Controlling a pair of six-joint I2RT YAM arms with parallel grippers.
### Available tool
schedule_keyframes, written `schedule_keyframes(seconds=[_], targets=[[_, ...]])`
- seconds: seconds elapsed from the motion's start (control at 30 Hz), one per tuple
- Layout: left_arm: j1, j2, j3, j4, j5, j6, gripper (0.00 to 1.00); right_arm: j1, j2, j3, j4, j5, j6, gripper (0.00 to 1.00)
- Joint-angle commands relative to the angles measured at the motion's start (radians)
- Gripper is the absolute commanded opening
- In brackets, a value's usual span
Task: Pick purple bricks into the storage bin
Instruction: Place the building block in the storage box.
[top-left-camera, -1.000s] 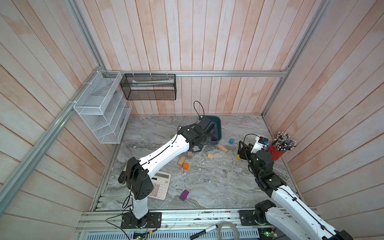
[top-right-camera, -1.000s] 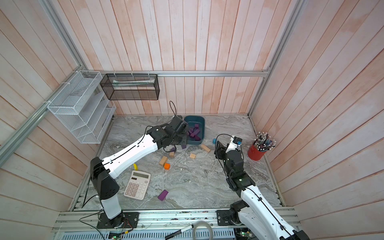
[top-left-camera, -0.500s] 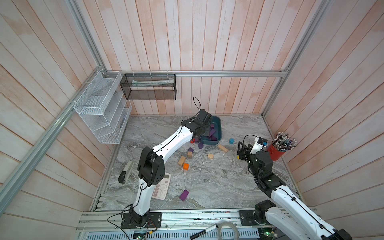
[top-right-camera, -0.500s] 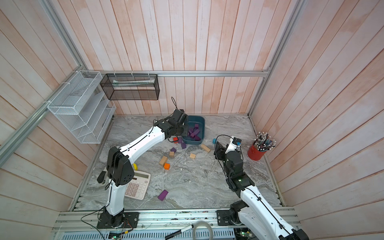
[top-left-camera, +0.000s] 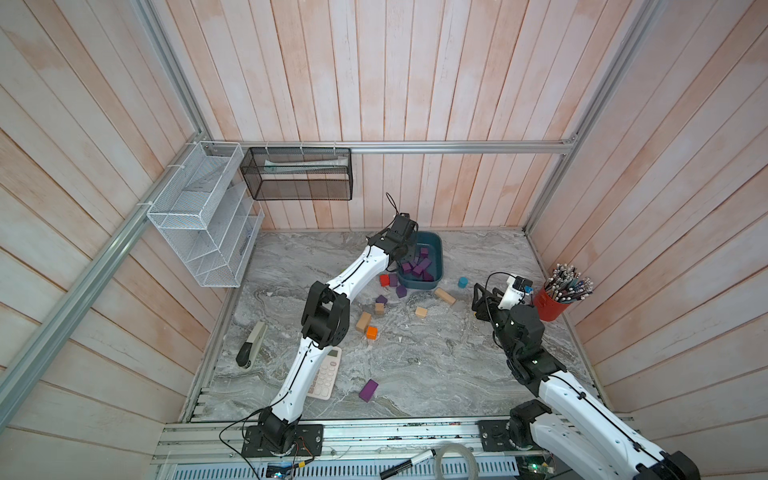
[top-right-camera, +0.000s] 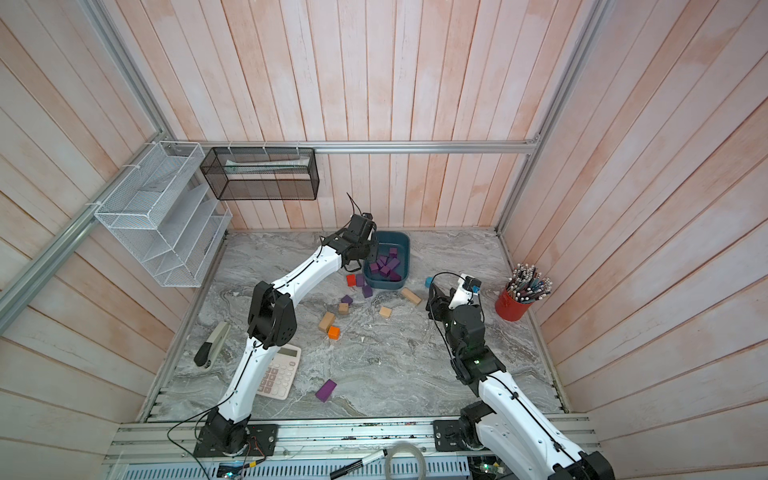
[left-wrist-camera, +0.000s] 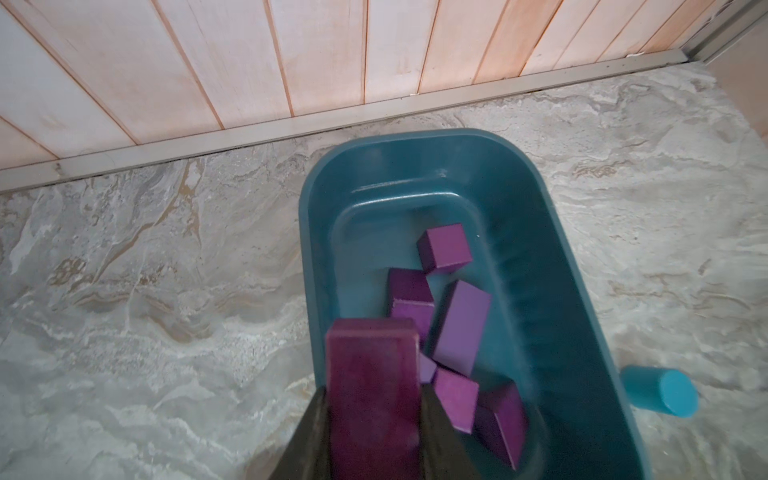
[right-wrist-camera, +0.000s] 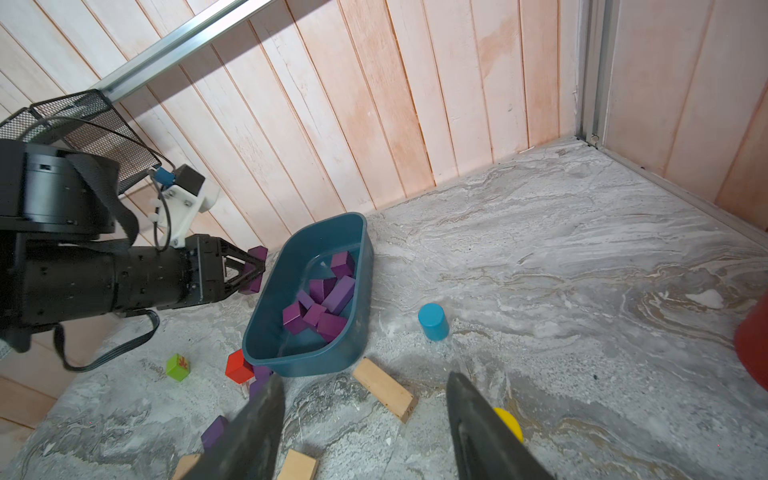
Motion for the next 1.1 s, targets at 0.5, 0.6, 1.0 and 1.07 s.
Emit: schedule_keyframes(seconds=[0.5,0.6,1.0,1.07], targets=[[0.045,0.056,-0.034,0.234,0.140,0.143,0.27,0.004,0.064,-0.006,0.064,-0.006,-0.030,0.64],[0.045,0.061,-0.030,0.237,0.159,0.157,0.27,0.005,0.068,-0.005,0.064,-0.015,-0.031,0.64],[0.046,0.104,0.005,0.201,0.201,0.120,0.28,0.005,0.050,-0.022,0.068,-0.005,-0.022,0.64],[0.046,0.107,0.008,0.189,0.209,0.111,0.28,0.003,0.052,-0.019,0.068,-0.003,-0.021,0.64]])
